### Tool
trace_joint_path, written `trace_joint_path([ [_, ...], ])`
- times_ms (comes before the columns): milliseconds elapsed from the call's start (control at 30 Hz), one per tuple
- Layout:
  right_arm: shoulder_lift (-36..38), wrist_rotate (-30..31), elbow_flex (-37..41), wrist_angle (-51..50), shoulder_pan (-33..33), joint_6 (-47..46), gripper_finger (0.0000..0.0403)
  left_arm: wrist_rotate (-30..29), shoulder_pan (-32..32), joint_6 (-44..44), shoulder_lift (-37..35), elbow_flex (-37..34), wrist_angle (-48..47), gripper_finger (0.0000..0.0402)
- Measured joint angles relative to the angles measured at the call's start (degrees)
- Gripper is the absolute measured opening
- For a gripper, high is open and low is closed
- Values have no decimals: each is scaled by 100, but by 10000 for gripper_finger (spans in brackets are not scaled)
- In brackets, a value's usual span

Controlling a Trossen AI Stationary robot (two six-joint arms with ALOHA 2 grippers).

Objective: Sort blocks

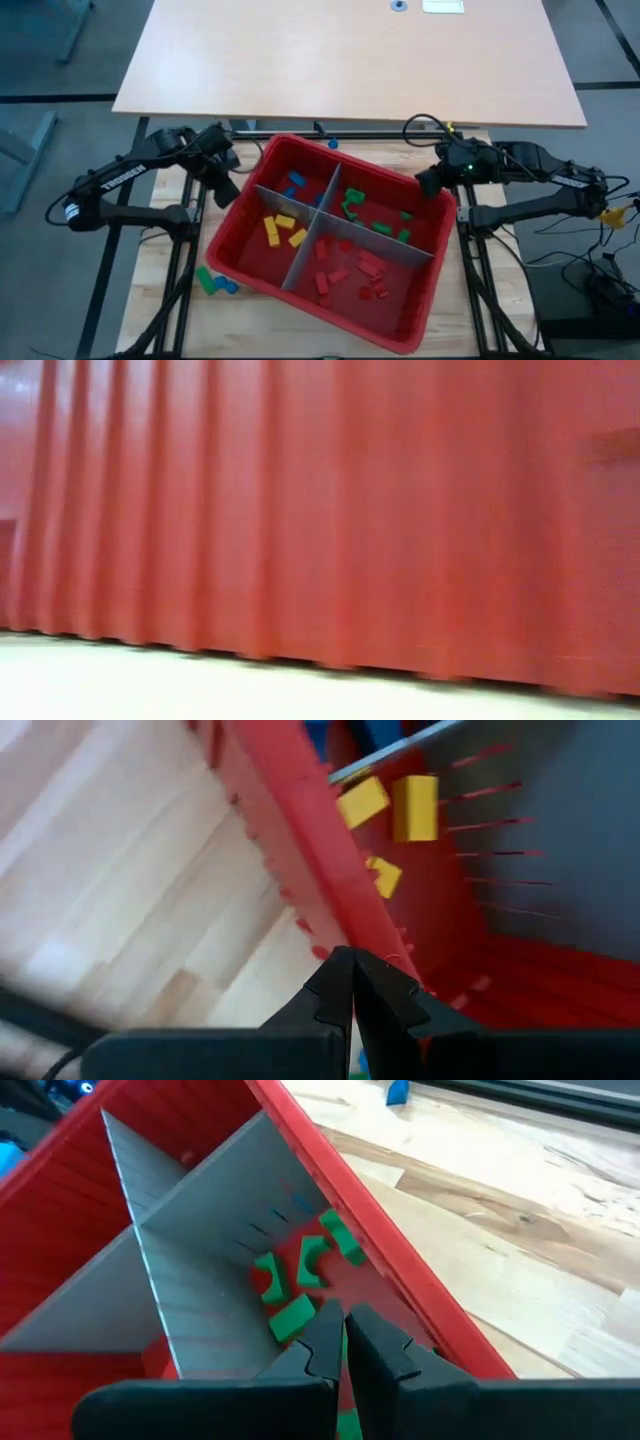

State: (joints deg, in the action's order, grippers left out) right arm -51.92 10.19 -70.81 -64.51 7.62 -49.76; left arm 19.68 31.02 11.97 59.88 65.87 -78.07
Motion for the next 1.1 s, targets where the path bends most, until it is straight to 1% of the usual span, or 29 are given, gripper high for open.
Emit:
trace_joint_path([
  [100, 0, 20, 0, 59, 15, 25, 0, 236, -376, 118, 111, 0, 159, 0],
  [167, 0, 35, 0, 57, 28, 35, 0, 537, -635, 128, 177, 0, 202, 0],
  [233, 0, 38, 0, 57, 31, 36, 0, 888, -925, 215, 244, 0, 442, 0],
  [433, 0, 39, 1, 62, 31, 44, 0, 1577, -1942, 586, 443, 0, 1882, 0],
  [533, 0, 37, 2, 82, 31, 47, 0, 1756, -2354, 782, 587, 0, 2611, 0],
  [600, 0, 38, 4, 117, 31, 49, 0, 1605, -2487, 809, 642, 13, 2755, 0],
  [700, 0, 35, -29, 150, 31, 89, 0, 1030, -2498, 812, 654, 74, 2579, 0],
  [800, 0, 35, -100, 173, 31, 110, 0, 349, -2482, 782, 583, 87, 2189, 0],
  [967, 0, 21, -174, 191, 31, 186, 0, -440, -2472, 758, 451, 111, 1339, 0],
  [1100, -2, 19, -179, 188, 31, 200, 0, -1140, -2470, 917, 308, 111, 1112, 0],
])
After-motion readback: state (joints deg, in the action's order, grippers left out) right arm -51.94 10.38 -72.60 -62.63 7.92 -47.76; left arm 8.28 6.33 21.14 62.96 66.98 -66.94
